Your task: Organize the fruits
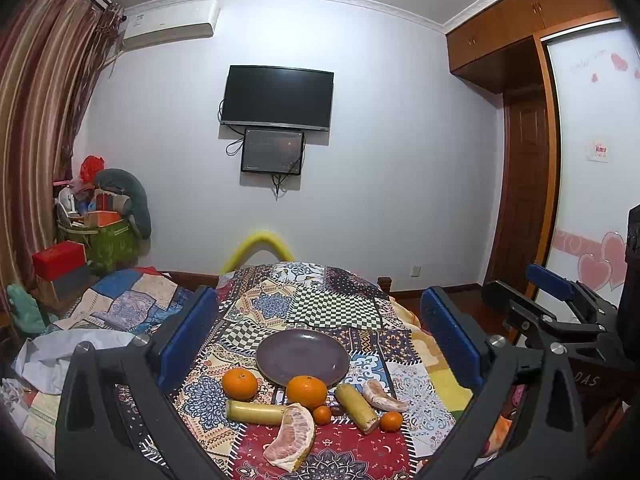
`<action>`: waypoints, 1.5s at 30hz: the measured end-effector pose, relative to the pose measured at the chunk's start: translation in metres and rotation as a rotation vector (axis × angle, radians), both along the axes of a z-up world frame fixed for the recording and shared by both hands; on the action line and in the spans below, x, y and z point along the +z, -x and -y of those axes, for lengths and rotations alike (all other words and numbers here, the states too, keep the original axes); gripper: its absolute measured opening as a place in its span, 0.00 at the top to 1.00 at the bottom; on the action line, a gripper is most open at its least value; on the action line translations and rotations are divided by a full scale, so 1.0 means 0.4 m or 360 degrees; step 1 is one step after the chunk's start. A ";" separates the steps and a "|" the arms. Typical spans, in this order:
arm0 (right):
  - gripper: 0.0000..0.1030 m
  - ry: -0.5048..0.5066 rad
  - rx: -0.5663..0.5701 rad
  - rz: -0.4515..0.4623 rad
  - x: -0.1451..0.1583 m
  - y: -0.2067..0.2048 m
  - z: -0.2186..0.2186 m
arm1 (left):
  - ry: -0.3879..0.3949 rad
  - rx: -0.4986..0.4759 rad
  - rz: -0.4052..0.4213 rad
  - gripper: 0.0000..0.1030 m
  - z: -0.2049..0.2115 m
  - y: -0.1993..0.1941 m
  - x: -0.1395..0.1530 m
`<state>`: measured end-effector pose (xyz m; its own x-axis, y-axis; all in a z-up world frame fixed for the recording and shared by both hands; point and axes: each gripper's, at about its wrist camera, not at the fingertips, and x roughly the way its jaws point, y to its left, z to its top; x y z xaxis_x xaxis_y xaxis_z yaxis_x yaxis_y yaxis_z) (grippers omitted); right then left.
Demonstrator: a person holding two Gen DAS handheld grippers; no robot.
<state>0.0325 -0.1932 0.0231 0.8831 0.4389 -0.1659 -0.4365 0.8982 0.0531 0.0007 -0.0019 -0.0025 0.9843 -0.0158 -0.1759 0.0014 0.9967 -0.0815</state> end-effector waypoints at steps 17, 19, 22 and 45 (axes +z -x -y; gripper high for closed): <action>0.00 0.0054 -0.0070 -0.0140 -0.065 -0.079 0.011 | 0.0000 -0.0005 -0.0108 0.01 -0.015 -0.066 -0.034; 0.00 0.0074 -0.0082 -0.0171 -0.086 -0.095 0.014 | 0.0020 -0.0009 -0.0155 0.01 -0.023 -0.091 -0.048; 0.00 0.0102 -0.0096 -0.0237 -0.119 -0.125 0.016 | 0.0052 0.0002 -0.0246 0.01 -0.037 -0.136 -0.080; 0.02 0.0279 0.0041 -0.0975 -0.423 -0.360 0.043 | 0.0151 -0.0048 -0.0875 0.07 -0.078 -0.430 -0.387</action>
